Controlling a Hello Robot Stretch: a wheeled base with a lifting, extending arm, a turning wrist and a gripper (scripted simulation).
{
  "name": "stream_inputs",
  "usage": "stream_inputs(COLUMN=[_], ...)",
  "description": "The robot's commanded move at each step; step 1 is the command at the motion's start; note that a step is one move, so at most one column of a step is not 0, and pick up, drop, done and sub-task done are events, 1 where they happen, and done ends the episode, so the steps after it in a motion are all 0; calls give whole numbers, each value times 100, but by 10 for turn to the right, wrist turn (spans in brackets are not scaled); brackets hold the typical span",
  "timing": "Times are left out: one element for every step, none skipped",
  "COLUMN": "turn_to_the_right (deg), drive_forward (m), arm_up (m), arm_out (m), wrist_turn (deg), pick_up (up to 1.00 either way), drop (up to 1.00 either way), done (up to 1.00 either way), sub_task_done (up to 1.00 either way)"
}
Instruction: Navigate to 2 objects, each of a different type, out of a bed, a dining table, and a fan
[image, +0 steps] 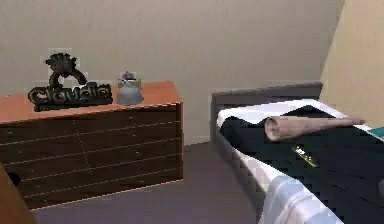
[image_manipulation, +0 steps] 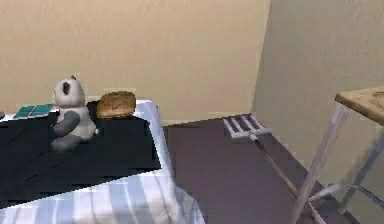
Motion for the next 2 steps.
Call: stream_inputs(turn_to_the_right=[-450, -450], drive_forward=[0, 0], arm_up=[0, 0], arm_out=[0, 0], wrist_turn=[0, 0], pick_up=[0, 0], drop=[0, 0], done=[0, 0], sub_task_done=[0, 0])
